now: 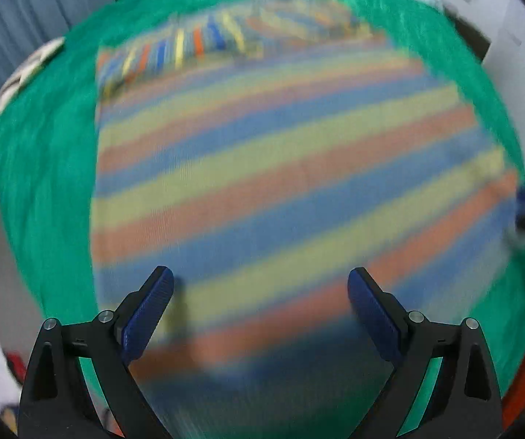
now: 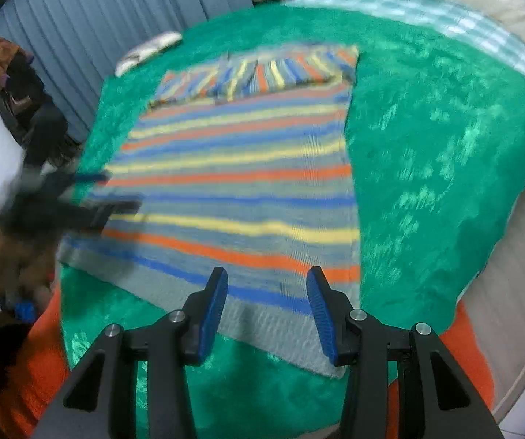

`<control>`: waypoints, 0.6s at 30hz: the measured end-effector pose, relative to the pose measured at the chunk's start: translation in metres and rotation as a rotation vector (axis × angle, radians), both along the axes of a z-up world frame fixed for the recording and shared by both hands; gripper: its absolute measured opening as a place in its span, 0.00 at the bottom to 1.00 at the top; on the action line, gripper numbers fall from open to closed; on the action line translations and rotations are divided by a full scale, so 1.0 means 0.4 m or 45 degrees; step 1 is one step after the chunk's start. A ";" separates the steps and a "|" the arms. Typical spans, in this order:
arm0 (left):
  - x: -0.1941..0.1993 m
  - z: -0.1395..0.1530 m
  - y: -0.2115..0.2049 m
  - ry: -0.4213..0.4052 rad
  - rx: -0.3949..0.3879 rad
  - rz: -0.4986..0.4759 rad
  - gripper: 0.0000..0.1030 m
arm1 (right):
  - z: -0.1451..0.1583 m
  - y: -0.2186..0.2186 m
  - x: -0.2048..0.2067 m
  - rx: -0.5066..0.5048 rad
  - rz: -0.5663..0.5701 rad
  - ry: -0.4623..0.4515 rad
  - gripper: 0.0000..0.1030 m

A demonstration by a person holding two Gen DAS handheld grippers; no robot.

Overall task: Fold small clothes
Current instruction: 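Grasp the grey ribbed hem with both tools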

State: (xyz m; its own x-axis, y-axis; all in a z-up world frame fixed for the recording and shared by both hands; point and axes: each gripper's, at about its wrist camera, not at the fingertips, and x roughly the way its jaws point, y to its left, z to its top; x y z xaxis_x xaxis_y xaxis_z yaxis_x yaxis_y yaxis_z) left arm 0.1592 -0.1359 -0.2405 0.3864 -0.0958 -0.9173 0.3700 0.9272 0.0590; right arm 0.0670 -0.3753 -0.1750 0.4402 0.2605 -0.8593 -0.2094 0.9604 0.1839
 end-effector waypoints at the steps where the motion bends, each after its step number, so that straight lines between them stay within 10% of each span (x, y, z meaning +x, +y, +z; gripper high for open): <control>1: -0.041 -0.006 0.019 -0.015 -0.021 0.031 0.94 | -0.020 0.004 0.000 -0.016 0.004 0.061 0.44; 8: -0.168 0.081 0.175 -0.101 -0.158 0.252 0.95 | -0.006 -0.006 -0.098 -0.069 0.006 0.133 0.44; 14: -0.091 0.068 0.302 -0.112 -0.354 0.425 0.94 | 0.077 -0.126 -0.116 0.057 -0.105 -0.017 0.47; 18: -0.029 -0.005 0.277 0.038 -0.305 0.369 0.69 | 0.055 -0.145 -0.052 0.180 -0.054 -0.007 0.47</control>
State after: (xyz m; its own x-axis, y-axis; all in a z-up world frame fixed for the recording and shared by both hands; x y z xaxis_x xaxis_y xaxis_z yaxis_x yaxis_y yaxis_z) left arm 0.1474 -0.0251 -0.2425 0.4027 -0.1995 -0.8933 0.0882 0.9799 -0.1790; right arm 0.0462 -0.4334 -0.1530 0.4582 0.3597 -0.8128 -0.1710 0.9331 0.3165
